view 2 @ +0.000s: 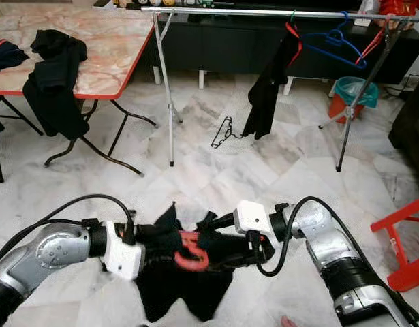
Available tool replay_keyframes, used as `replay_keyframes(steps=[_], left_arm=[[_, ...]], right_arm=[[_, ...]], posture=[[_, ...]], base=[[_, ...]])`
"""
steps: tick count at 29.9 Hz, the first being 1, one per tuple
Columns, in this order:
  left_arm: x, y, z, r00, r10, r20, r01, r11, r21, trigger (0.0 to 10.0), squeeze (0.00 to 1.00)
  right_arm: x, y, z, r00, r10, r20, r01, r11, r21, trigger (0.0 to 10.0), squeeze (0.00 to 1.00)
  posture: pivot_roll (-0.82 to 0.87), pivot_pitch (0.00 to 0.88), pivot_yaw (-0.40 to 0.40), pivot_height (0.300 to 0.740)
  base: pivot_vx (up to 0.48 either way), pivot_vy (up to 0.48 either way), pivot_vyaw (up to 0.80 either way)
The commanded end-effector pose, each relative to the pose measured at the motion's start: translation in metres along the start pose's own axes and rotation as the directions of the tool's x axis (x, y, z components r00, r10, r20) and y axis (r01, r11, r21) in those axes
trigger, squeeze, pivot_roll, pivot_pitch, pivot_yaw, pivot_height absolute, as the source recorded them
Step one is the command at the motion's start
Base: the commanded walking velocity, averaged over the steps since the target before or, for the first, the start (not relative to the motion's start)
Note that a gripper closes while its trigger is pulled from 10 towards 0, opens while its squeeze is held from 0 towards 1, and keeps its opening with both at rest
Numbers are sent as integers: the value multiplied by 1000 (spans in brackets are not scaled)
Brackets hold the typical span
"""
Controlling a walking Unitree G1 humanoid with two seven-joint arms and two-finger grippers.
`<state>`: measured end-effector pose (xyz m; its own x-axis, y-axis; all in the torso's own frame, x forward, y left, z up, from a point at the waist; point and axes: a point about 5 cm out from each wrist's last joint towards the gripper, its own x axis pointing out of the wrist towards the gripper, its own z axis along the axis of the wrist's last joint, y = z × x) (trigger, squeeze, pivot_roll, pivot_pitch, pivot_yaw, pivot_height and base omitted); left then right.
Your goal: Hang hanger
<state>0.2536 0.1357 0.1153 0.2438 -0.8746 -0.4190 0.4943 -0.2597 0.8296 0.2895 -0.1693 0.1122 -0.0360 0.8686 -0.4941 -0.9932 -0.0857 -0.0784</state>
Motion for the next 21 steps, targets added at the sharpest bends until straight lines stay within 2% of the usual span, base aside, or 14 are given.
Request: replay_keyframes(steps=[1,4,6,10,14,21], left_arm=[[-3,-3,0,1000,-20,16,20,1000,23,10000,0],[-6,-9,-1,999,-28,22,28,1000,5,10000,0],[-8,-17,0,999,-45,30,45,999,3,10000,0],[-10,-25,3,996,-68,56,67,998,21,10000,0],[-17,-30,6,992,-96,76,95,995,18,10000,0],[-23,-24,6,992,-96,81,94,995,29,10000,0]], right_arm=[[-2,1,4,1000,13,13,-13,1000,-12,10000,0],[-3,-5,12,996,-27,86,26,1000,10,10000,0],[-3,-6,17,991,-17,134,14,1000,24,10000,0],[-3,0,8,996,29,89,-32,999,30,10000,0],[-11,3,-1,995,78,68,-83,993,83,10000,0],[-11,14,-14,989,146,33,-149,976,157,10000,0]], posture=[[17,60,-17,740],[18,59,-15,740],[19,61,-14,740],[22,66,-15,740],[27,77,-14,740],[43,87,-18,740]], base=[[0,0,0],[0,0,0],[0,0,0],[0,0,0],[0,0,0],[0,0,0]])
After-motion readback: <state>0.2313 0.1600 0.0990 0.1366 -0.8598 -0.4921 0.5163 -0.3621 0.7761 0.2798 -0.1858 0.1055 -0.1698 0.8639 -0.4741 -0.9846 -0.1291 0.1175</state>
